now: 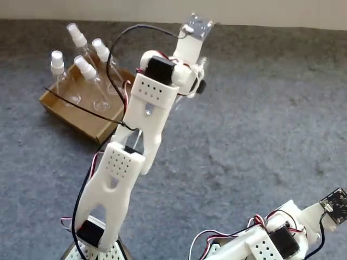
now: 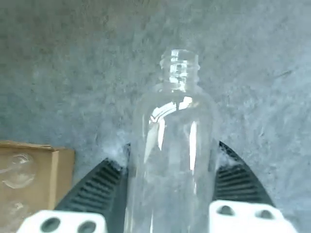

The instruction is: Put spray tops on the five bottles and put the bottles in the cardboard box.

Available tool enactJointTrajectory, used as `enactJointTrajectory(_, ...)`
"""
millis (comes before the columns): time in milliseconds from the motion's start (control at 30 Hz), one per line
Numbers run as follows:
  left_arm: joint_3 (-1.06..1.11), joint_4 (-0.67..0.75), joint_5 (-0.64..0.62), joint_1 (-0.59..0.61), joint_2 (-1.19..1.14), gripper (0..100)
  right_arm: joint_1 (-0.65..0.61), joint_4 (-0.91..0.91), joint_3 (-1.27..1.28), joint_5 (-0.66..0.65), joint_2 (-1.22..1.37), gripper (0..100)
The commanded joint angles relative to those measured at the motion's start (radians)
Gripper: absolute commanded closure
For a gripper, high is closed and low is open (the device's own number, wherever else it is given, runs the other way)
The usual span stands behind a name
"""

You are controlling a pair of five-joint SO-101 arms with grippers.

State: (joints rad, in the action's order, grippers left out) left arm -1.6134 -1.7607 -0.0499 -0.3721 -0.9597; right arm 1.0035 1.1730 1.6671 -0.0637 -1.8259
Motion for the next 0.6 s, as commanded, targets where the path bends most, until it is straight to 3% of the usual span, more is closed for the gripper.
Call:
enactJointTrajectory(0, 0.166, -0.008, 0.091, 0.004, 0.228, 89, 0.015, 0.007, 0.12, 0.0, -0.013, 99.4)
enactJointTrajectory(333, 0.796, 0.0, 0.127, 0.004, 0.57, 89, 0.015, 0.007, 0.12, 0.0, -0.013, 99.4)
enactJointTrajectory(567, 1.086, 0.008, 0.13, 0.012, 0.599, 89, 0.015, 0.007, 0.12, 0.0, -0.013, 99.4)
